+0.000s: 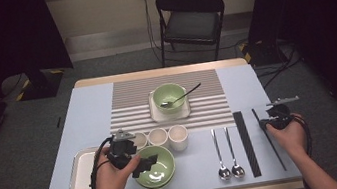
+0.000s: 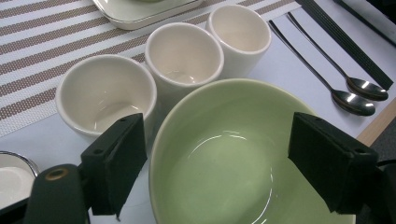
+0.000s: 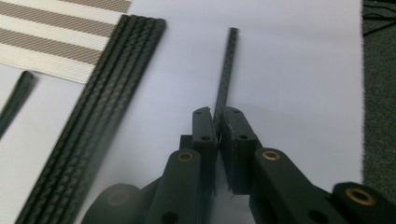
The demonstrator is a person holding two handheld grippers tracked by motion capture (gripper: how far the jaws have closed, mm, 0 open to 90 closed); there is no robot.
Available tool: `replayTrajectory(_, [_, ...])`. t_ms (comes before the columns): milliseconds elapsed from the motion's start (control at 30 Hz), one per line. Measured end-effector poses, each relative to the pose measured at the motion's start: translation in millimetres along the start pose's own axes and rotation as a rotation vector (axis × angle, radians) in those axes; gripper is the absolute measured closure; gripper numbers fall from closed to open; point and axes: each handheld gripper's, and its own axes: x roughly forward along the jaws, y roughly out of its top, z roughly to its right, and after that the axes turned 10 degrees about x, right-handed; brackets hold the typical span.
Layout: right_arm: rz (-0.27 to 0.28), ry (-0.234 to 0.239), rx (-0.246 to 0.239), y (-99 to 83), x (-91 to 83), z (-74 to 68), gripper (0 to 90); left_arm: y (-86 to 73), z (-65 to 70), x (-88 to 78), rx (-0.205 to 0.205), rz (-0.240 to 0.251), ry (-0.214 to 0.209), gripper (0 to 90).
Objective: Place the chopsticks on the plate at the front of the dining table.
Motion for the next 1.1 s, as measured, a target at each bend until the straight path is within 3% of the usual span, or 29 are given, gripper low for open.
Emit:
replayTrajectory(67, [0.005, 0.013, 0.025, -0.4, 0.1, 3.2, 86.2, 3.5, -0.1, 0.2, 0.009, -0.005, 0.001, 19.0])
replayTrajectory(167, [0.007, -0.012, -0.013, -0.1, 0.6, -1.0, 82.7, 9.0, 2.7, 2.0, 0.013, 0.007, 0.000, 18.9])
replayTrajectory(300, [0.022, -0.004, -0.027, 2.2, 4.1, -3.5, 76.8, 17.7, 7.4, 4.2, 0.028, 0.018, -0.006, 18.9])
replayTrajectory(567, [0.005, -0.015, -0.021, 11.2, 8.9, -3.5, 69.9, 34.7, 17.5, 12.5, 0.061, 0.024, -0.032, 18.8])
replayTrajectory(667, [-0.017, -0.014, -0.018, 13.8, 9.7, -2.4, 71.7, 39.7, 21.6, 15.4, 0.078, 0.021, -0.035, 18.7])
replayTrajectory(767, [-0.022, -0.031, -0.020, 14.2, 9.8, -3.5, 79.0, 42.2, 24.3, 17.3, 0.084, 0.023, -0.047, 18.6])
replayTrajectory(800, [-0.018, -0.017, -0.005, 13.7, 10.2, -0.7, 86.1, 44.9, 27.0, 18.4, 0.093, 0.005, -0.053, 18.6])
replayTrajectory(900, [-0.007, -0.003, 0.019, 12.1, 10.2, 1.5, 86.4, 47.7, 32.6, 22.5, 0.096, 0.014, -0.069, 18.6])
replayTrajectory(1100, [-0.016, -0.027, 0.035, 12.9, 9.9, -1.9, 86.7, 54.6, 43.0, 31.3, 0.110, -0.005, -0.095, 18.6])
